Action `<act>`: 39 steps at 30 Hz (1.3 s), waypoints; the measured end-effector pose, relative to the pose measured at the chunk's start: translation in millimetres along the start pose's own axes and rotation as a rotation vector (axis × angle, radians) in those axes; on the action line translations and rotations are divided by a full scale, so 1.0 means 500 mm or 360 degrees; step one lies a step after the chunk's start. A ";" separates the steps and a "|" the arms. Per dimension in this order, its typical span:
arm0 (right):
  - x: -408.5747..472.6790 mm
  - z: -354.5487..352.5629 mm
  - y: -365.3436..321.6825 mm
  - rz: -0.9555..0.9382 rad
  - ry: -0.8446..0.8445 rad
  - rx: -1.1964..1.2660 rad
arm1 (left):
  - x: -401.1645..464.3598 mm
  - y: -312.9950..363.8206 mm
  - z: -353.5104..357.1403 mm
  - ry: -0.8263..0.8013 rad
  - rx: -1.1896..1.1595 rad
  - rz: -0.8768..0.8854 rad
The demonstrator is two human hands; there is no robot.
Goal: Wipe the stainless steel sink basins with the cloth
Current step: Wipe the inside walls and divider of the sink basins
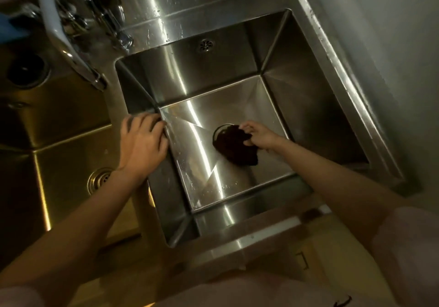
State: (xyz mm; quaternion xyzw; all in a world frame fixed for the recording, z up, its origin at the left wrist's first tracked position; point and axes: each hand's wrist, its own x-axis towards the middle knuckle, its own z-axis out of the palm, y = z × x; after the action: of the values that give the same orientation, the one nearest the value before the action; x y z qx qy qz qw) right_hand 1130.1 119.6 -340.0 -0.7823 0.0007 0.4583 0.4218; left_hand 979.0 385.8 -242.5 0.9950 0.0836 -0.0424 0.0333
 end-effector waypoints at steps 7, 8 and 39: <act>0.088 0.195 -0.130 -0.0064 0.0293 0.0832 | -0.007 -0.028 0.018 0.0167 -0.0232 -0.0071; 0.103 0.215 -0.143 -0.0065 0.0325 0.0889 | -0.009 -0.030 0.017 0.0188 -0.0271 -0.0095; 0.308 0.422 -0.283 -0.0266 0.0659 0.1257 | 0.005 -0.063 0.034 0.0154 -0.0138 -0.0036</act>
State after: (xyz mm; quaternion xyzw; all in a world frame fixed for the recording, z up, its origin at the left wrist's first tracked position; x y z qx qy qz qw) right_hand 1123.0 409.5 -404.5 -0.6340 0.1967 0.2213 0.7144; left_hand 974.9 415.8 -261.4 0.9925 0.0980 0.0090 0.0719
